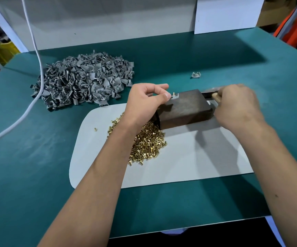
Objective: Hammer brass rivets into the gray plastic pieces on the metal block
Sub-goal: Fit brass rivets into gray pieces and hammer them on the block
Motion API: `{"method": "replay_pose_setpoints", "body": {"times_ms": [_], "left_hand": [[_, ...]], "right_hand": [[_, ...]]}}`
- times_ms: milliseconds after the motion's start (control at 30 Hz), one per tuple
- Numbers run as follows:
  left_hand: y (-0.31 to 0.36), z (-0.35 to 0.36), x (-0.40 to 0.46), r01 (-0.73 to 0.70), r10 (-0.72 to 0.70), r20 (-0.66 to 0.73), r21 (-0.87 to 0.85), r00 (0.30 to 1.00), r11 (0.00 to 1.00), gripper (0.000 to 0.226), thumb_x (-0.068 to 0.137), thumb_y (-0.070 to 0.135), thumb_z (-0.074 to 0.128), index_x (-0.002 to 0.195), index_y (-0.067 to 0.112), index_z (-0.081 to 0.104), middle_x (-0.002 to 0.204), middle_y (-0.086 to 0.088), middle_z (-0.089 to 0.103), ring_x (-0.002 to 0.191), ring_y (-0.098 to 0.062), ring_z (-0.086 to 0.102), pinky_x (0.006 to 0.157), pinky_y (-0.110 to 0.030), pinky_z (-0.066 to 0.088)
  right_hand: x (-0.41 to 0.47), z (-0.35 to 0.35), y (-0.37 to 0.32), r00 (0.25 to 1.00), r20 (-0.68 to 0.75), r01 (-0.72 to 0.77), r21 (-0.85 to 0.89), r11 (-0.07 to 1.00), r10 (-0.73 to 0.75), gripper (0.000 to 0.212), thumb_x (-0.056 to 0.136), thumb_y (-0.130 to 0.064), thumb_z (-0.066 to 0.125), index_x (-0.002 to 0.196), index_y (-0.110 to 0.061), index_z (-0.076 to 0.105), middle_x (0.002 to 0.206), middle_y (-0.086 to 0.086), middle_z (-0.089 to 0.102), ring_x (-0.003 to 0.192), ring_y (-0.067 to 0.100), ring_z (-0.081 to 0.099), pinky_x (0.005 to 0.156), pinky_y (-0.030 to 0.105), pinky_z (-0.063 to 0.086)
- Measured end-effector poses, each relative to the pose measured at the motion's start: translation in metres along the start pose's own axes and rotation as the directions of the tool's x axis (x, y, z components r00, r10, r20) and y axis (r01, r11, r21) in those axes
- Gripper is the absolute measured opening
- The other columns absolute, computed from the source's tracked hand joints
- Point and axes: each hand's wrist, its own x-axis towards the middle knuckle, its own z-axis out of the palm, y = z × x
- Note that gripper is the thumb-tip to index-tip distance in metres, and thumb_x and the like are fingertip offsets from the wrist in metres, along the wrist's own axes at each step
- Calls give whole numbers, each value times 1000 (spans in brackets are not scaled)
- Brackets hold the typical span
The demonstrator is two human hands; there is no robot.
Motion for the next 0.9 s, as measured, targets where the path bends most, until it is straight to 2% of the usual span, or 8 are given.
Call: {"method": "replay_pose_setpoints", "body": {"times_ms": [100,200,267,400,500,600,767,900], "left_hand": [[0,-1,0,-2,2,2,-2,1000,1000,11,85,2,75,76,8,77,118,-2,75,112,-12,70,111,-44,48],[0,1,0,-5,5,3,-2,1000,1000,13,85,0,74,76,8,76,118,-5,75,113,-14,70,111,-45,48],[0,2,0,-16,16,1,-4,1000,1000,13,86,-2,73,76,7,76,115,-6,75,111,-14,71,108,-42,50],[4,6,1,-49,49,-4,-30,999,998,17,84,-5,70,71,5,74,87,-1,78,84,-12,71,84,-22,55],[5,14,9,-57,62,-104,52,993,997,15,87,6,71,75,8,79,77,-2,76,76,-17,69,76,-30,54],[11,26,30,-111,153,-102,333,983,936,22,87,21,64,75,10,78,60,-1,62,61,-17,54,60,-31,41],[35,50,73,-60,20,71,619,997,783,26,80,16,54,82,25,79,80,-4,71,88,-28,64,67,-31,45],[36,68,94,-53,-87,158,713,984,700,38,80,10,47,98,23,79,100,-8,74,106,-34,62,82,-33,52]], "right_hand": [[-1,-9,-8,997,-69,31,43,999,-28,30,89,-7,59,114,-14,72,116,20,62,114,46,54,97,47,50],[-6,-16,-26,951,-172,290,199,936,-258,38,90,-5,55,123,-17,70,118,12,66,111,36,61,101,45,48],[-8,-16,-37,902,-118,432,252,866,-415,40,89,-6,56,125,-19,68,110,7,67,104,29,63,97,45,50],[-1,-12,-48,841,-61,527,319,788,-537,33,89,-18,69,119,-30,71,99,-4,70,93,16,62,88,33,51],[17,-13,-48,851,-73,509,362,781,-521,23,87,-22,74,107,-32,79,86,-8,72,76,4,61,78,20,48],[43,-15,-45,886,-49,438,416,797,-462,14,86,-20,77,95,-29,82,71,-9,70,59,-9,61,58,3,39],[81,-9,-42,979,9,172,487,856,-202,8,87,-12,75,89,-18,80,64,3,70,47,13,67,44,16,49],[97,-4,-37,992,111,5,455,890,-63,20,82,-3,69,90,-17,81,65,-1,66,55,12,67,52,17,50]]}}
